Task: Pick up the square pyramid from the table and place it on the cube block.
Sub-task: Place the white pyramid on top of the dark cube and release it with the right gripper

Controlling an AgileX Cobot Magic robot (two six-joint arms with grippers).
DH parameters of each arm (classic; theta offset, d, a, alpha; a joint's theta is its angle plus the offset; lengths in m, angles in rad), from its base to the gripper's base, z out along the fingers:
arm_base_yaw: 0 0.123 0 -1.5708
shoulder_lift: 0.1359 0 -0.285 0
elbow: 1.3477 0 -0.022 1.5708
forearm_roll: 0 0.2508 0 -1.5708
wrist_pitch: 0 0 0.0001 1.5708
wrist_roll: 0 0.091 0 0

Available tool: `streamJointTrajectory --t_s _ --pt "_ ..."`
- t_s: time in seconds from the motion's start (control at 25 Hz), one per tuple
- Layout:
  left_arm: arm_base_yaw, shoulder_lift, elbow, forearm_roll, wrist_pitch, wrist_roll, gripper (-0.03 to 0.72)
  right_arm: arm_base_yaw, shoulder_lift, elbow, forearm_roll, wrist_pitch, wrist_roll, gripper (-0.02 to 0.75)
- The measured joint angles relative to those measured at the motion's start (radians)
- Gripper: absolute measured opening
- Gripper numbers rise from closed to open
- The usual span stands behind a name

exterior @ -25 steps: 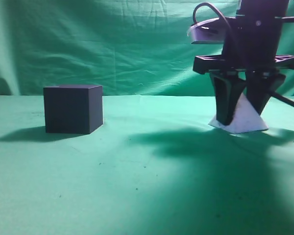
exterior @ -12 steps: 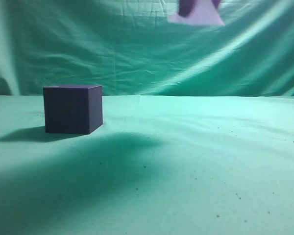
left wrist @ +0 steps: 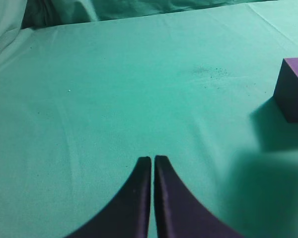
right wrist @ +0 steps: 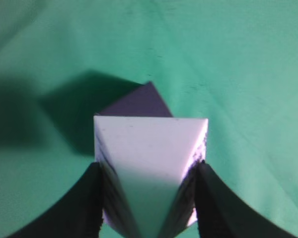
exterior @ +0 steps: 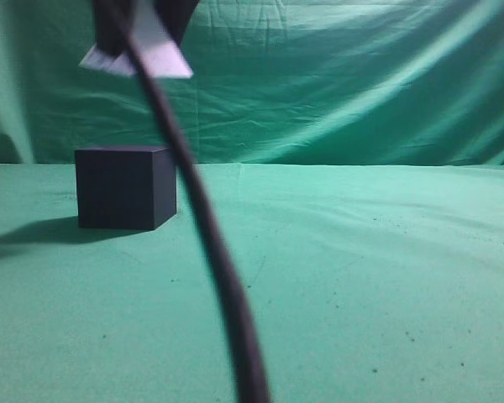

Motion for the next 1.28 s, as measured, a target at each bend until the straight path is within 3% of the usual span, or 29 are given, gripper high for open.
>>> streamJointTrajectory --t_s 0.12,0.16,0.92,0.96,1.04,1.08,1.2,1.28 --pt "0.000 0.000 0.000 0.000 0.000 0.000 0.000 0.022 0.060 -0.026 0.002 0.000 -0.009 0.364" --pt "0.000 0.000 0.000 0.000 0.000 0.000 0.000 0.024 0.075 -0.028 0.002 0.000 -0.009 0.323" --pt "0.000 0.000 0.000 0.000 0.000 0.000 0.000 0.021 0.127 -0.030 -0.040 -0.044 -0.030 0.337" --pt "0.000 0.000 0.000 0.000 0.000 0.000 0.000 0.021 0.127 -0.030 -0.040 -0.046 -0.030 0.383" --pt "0.000 0.000 0.000 0.000 0.000 0.000 0.000 0.021 0.127 -0.030 -0.040 -0.052 -0.030 0.391" --pt "0.000 0.000 0.000 0.000 0.000 0.000 0.000 0.021 0.127 -0.030 -0.040 -0.052 -0.030 0.475" --pt "0.000 0.000 0.000 0.000 0.000 0.000 0.000 0.021 0.127 -0.030 -0.040 -0.052 -0.026 0.619" --pt "0.000 0.000 0.000 0.000 0.000 0.000 0.000 0.021 0.125 -0.030 -0.040 -0.052 -0.018 0.646"
